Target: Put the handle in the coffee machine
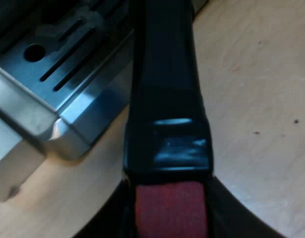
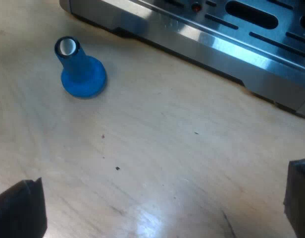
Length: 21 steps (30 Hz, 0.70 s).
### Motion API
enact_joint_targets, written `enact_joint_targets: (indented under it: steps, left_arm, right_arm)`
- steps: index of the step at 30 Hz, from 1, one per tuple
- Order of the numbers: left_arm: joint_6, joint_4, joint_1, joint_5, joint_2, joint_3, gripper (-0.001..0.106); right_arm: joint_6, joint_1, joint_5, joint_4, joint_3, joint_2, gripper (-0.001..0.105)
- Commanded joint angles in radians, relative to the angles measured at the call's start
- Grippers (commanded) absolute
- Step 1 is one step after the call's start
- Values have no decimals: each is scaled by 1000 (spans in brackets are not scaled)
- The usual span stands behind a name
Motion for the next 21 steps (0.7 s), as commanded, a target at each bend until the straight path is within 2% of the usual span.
enact_joint_targets:
  steps: [1, 5, 9, 13, 21]
  left_arm:
    - [21, -19, 26, 84, 25, -23, 0]
    - [69, -11, 83, 160, 76, -23, 0]
    - [111, -11, 141, 177, 122, -23, 0]
    - [157, -11, 161, 219, 162, -33, 0]
    - [244, -11, 161, 220, 266, -79, 0]
  right_arm:
    - [-14, 3, 20, -13, -5, -5, 105]
    - [-14, 3, 20, -13, -5, -5, 105]
    - [-14, 3, 20, -13, -5, -5, 105]
    - [-14, 3, 20, -13, -5, -5, 105]
    - [12, 3, 20, -13, -5, -5, 105]
